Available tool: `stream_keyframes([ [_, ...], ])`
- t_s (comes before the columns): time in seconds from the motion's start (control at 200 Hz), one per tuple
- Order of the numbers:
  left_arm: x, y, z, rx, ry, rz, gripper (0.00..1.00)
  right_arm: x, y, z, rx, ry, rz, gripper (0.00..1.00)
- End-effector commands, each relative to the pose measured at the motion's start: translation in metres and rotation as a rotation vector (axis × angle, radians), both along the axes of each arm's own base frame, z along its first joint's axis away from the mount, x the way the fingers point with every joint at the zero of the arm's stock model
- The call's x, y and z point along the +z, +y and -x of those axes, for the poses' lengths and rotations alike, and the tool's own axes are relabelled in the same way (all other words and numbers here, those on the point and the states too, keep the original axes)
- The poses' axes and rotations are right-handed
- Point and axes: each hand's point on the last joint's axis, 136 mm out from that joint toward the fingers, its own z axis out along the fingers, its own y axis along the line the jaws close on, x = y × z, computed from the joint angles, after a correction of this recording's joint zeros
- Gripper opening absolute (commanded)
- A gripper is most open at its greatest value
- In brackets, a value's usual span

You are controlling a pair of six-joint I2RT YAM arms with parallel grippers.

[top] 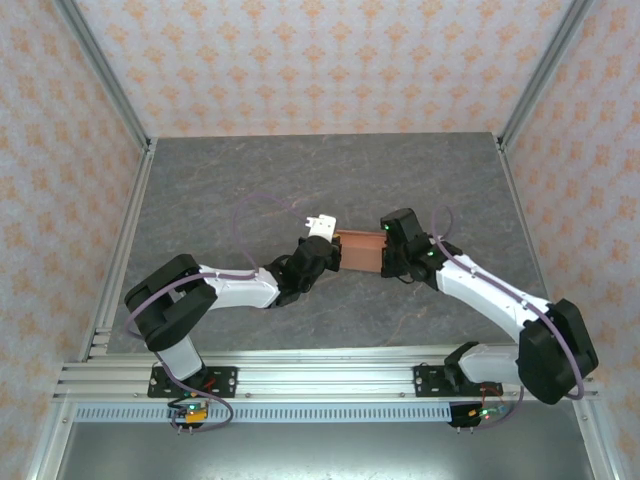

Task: Fold the paper box

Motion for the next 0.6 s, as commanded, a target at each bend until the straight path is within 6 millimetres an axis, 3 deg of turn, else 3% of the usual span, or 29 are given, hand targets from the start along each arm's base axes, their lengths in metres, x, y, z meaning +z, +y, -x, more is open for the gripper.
stream_keyframes([
  [0.0,-0.012,0.008,0.001,0.025,-0.005,-0.053,0.09,0.013,0.014,-0.019,-0.039,-0.045,-0.105,0.83],
  [0.15,-0.007,0.009,0.001,0.028,-0.014,-0.036,0.18,-0.006,0.018,-0.024,-0.032,-0.03,-0.084,0.61],
  [0.165,-0.005,0.008,0.002,0.022,-0.015,-0.029,0.22,-0.008,0.017,-0.024,-0.033,-0.026,-0.079,0.59],
  [0.215,0.001,0.002,0.006,-0.016,-0.023,0.007,0.52,-0.013,0.015,-0.025,-0.03,-0.028,-0.054,0.51],
  [0.3,0.014,0.0,0.014,-0.061,-0.045,0.061,0.7,-0.021,0.008,-0.026,-0.013,-0.011,0.033,0.44],
  [0.596,0.064,0.012,0.027,-0.128,-0.098,0.149,0.86,-0.052,0.027,-0.033,0.092,0.038,0.043,0.38],
])
